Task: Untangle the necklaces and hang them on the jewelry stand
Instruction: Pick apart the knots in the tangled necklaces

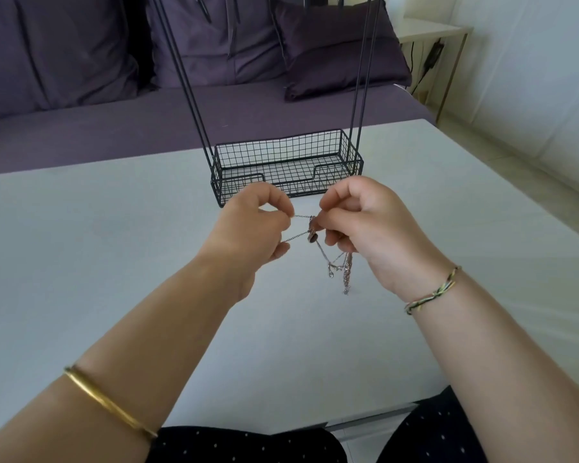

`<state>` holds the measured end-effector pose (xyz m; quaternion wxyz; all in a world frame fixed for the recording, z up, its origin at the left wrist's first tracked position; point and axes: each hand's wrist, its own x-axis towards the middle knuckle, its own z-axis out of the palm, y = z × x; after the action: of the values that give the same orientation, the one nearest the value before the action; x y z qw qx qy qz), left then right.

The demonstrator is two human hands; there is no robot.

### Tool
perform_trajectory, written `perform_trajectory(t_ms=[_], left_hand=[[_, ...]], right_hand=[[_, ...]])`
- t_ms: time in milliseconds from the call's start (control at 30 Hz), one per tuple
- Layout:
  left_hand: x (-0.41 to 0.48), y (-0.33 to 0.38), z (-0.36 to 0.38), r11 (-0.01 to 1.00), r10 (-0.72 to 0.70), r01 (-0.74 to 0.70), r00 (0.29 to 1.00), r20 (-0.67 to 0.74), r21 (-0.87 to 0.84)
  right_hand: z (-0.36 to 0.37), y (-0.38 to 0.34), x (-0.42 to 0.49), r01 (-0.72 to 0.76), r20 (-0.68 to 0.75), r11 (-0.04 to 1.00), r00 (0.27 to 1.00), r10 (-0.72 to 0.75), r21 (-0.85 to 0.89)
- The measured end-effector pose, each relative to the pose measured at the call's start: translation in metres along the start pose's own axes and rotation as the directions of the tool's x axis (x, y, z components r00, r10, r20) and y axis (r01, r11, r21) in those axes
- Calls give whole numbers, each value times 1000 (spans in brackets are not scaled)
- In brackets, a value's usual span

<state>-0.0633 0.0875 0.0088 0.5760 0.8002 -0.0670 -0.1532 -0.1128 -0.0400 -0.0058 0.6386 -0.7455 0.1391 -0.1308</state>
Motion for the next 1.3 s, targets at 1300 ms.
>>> perform_trajectory(t_ms=[1300], left_hand=[[-2, -1, -2, 970, 108, -92, 992, -60, 226]], right_hand=[[9, 7, -1, 223, 4, 856, 968, -251, -466]])
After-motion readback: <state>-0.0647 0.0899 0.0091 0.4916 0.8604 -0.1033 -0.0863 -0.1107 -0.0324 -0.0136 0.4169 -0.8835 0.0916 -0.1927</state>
